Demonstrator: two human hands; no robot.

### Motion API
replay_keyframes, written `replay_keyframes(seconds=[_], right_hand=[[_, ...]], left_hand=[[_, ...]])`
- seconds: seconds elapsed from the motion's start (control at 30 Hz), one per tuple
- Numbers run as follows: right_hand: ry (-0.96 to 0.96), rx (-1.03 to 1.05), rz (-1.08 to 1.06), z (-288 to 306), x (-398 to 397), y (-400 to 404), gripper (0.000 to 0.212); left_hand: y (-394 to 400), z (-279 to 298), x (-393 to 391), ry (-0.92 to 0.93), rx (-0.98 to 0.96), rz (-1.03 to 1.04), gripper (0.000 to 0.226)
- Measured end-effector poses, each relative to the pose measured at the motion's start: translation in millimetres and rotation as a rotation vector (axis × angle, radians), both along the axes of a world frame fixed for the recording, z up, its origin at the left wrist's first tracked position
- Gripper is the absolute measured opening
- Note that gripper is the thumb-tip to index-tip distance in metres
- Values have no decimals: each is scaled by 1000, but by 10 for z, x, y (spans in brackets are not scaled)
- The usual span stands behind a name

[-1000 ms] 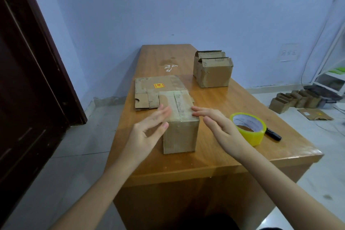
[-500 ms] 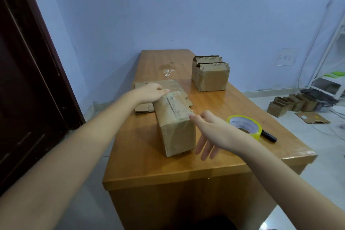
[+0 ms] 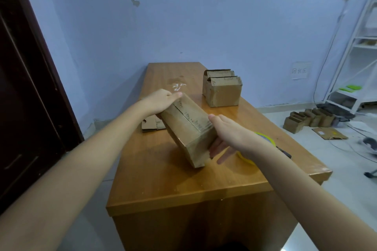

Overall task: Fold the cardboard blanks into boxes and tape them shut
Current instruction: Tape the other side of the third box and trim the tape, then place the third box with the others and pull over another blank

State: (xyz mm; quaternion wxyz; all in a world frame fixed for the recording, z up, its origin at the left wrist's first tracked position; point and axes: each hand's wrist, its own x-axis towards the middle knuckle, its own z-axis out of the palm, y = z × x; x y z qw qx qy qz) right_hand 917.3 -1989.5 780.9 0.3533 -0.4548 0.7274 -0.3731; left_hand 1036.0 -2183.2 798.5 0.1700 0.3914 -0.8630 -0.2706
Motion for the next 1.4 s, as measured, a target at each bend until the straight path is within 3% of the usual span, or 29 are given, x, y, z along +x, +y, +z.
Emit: replay_keyframes(seconds=[0.4, 0.5, 0.67, 0.87, 1.03, 1.17, 1.4], right_hand=[[78, -181, -198, 159, -452, -255, 18], [77, -239, -237, 135, -606, -331, 31], [167, -304, -319, 58, -894, -421, 58], [267, -302, -444, 0, -1227, -530, 49], [228, -240, -536, -121, -1574, -600, 39], [124, -189, -565, -370, -1848, -623, 46], [59, -202, -478, -644, -2256, -800, 42]], left_hand=[[136, 216, -151, 194, 126, -15, 36], [138, 164, -253, 235, 152, -8, 26], [146, 66, -431, 314, 230, -45, 37], [91, -137, -827, 407, 230, -13, 53], [161, -399, -1289, 298, 91, 69, 51], [285, -718, -1630, 243, 33, 94, 51], [254, -1017, -2008, 160, -116, 159, 41]])
